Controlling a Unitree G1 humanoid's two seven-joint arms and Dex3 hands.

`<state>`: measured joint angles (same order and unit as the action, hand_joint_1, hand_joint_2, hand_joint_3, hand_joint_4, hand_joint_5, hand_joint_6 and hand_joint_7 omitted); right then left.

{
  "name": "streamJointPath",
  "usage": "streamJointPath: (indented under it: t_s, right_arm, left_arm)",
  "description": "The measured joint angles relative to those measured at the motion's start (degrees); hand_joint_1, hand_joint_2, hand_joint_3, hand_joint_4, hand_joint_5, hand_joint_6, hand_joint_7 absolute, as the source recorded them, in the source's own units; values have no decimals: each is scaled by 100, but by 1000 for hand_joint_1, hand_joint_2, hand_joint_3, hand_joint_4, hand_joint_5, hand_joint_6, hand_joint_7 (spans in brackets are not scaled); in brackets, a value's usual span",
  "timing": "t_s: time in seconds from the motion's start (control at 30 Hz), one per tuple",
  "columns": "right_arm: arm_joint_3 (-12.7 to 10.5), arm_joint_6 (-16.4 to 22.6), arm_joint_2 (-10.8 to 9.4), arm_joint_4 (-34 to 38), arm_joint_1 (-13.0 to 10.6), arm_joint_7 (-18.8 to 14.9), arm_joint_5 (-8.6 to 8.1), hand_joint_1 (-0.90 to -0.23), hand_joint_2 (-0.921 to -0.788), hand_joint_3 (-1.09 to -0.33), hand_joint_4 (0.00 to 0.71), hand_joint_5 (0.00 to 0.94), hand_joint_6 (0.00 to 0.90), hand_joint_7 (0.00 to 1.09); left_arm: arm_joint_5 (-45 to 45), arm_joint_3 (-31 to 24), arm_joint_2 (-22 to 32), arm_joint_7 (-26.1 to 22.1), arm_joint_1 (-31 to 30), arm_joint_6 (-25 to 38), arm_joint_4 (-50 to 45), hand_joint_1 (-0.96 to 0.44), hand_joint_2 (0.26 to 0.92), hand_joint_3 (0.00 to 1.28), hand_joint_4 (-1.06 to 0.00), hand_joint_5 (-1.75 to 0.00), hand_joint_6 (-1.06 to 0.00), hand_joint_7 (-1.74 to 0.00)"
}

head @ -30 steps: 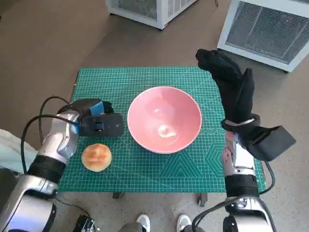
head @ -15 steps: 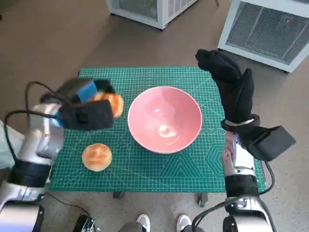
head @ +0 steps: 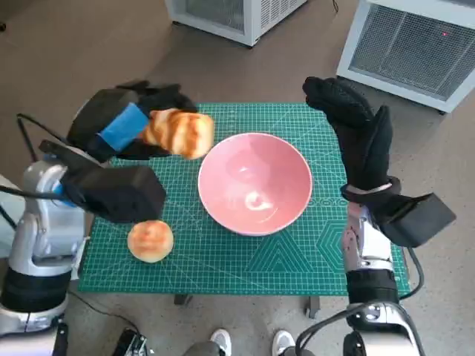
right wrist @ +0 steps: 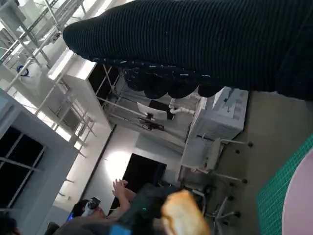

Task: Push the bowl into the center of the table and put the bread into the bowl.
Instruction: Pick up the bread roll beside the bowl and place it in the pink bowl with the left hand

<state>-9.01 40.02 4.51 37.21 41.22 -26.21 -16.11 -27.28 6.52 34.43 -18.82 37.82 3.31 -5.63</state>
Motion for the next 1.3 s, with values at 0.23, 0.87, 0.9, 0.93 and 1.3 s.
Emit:
streamJointPath:
  t_s: [0.23,0.87,0.9,0.93,1.3]
  right_arm:
    - [-2,-7,1,-27,-36,-11,-5,-693,-921,-743,286,0,156,471]
    - [-5,-100,19,-149,-199,-25,-85,-683,-921,-739,287,1,147,466]
    - [-5,-100,20,-153,-202,-25,-95,-682,-921,-738,288,1,144,464]
    - [-5,-100,22,-158,-207,-25,-101,-682,-921,-738,288,1,142,463]
    - [-5,-105,43,-191,-268,-25,-142,-674,-921,-735,288,1,139,459]
  left_arm:
    - [-184,396,-262,-53,33,-153,-48,2,899,6,-860,-976,-688,-1102]
    - [-642,1464,-1087,-49,830,-1059,1938,2,920,51,-754,-1126,-604,-1156]
    - [-652,1505,-1119,-39,849,-1101,2067,2,920,57,-745,-1128,-599,-1171]
    - [-666,1535,-1153,-24,864,-1139,2184,2,920,61,-739,-1129,-596,-1180]
    - [-514,1629,-1305,-354,929,-1421,3072,-92,816,53,-376,-268,-423,-361]
